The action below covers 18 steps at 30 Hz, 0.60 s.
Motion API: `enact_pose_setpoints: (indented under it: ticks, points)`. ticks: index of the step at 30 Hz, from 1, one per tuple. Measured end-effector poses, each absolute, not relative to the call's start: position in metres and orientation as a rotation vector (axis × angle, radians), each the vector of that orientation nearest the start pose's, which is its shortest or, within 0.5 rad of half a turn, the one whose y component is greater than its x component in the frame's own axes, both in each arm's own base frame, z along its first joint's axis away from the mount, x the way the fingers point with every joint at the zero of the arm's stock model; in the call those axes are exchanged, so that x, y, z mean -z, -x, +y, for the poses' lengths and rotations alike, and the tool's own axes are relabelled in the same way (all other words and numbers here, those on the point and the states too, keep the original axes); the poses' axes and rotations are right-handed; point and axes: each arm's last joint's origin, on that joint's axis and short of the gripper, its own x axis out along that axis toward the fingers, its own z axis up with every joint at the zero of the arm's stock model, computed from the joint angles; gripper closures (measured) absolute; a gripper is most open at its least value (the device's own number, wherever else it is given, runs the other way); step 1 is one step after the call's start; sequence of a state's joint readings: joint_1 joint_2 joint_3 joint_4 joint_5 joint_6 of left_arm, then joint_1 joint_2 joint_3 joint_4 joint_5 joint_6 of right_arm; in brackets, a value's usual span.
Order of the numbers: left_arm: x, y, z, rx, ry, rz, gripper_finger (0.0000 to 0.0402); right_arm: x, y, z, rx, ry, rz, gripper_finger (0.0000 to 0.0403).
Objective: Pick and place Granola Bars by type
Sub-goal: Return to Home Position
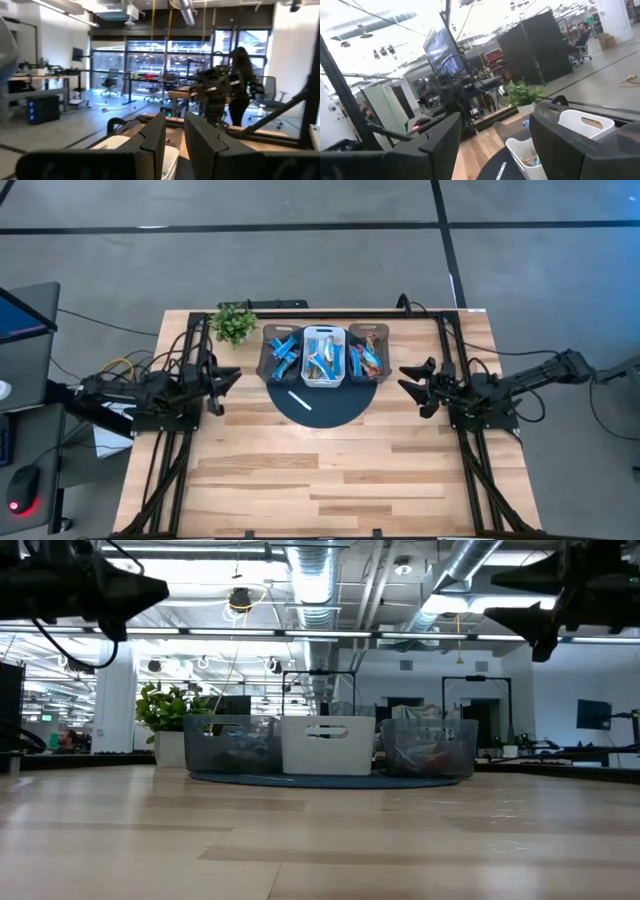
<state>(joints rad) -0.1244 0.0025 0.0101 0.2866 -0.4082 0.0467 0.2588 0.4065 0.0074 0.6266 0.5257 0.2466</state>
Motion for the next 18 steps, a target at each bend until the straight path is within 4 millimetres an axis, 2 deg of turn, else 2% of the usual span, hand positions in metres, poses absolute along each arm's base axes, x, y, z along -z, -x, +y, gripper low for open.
enact_pose_setpoints:
  ticks: [5,11,18]
  points:
    - [-0.192,-0.092,0.003,-0.283,0.049,-0.274,0.0338,-0.191,-0.111,0.009,0.277,-0.323,-0.272,0.0173]
    - [-0.191,-0.093,0.002,-0.208,0.060,-0.264,0.0338,-0.194,-0.099,0.007,0.165,-0.327,-0.302,0.0173]
    - [-0.176,-0.096,0.001,-0.193,0.160,-0.119,0.0338,-0.179,-0.095,0.009,0.164,-0.351,-0.166,0.0173]
